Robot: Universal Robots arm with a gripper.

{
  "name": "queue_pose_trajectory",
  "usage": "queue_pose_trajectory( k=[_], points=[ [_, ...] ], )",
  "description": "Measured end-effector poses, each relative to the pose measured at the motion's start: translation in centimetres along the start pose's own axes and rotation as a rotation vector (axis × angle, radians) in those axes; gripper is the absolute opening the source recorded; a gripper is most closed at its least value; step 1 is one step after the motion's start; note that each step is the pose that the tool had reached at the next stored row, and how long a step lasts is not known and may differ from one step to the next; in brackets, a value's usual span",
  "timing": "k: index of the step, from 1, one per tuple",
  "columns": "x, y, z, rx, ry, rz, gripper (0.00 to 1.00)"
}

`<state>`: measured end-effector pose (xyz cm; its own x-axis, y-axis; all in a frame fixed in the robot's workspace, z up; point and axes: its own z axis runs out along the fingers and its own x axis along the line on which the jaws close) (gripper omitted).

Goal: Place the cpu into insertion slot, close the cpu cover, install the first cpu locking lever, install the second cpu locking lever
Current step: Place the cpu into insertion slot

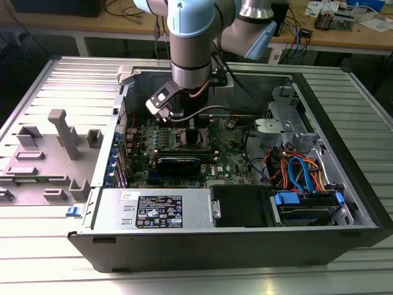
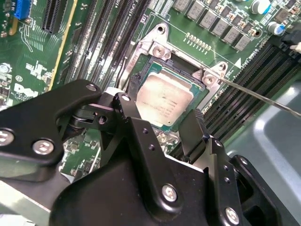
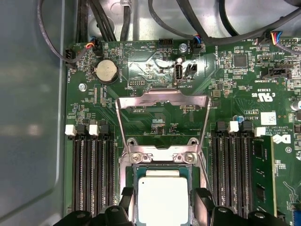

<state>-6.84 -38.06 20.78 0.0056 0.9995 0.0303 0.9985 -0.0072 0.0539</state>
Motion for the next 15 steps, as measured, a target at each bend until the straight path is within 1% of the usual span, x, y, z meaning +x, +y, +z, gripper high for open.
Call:
queue_pose_trajectory(
  k=[2, 4, 5, 6, 7, 8, 9, 13, 15],
  points=[
    [0.01, 0.05, -0.38, 0.0033, 0.0001, 0.000, 0.62],
    [0.03, 0.14, -0.86, 0.0106, -0.0001, 0.000, 0.60],
    [0.03, 0.20, -1.02, 0.0143, -0.0001, 0.000, 0.53],
    [0.04, 0.23, -1.06, 0.0163, 0.0000, 0.000, 0.41],
    [0.04, 0.26, -1.06, 0.0171, 0.0002, 0.000, 0.41],
    [0.03, 0.28, -1.06, 0.0176, 0.0001, 0.000, 0.35],
    [0.03, 0.29, -1.07, 0.0178, -0.0001, 0.001, 0.35],
    [0.03, 0.30, -1.07, 0.0180, -0.0001, 0.001, 0.11],
    [0.03, 0.30, -1.06, 0.0179, 0.0000, 0.001, 0.11]
  ],
)
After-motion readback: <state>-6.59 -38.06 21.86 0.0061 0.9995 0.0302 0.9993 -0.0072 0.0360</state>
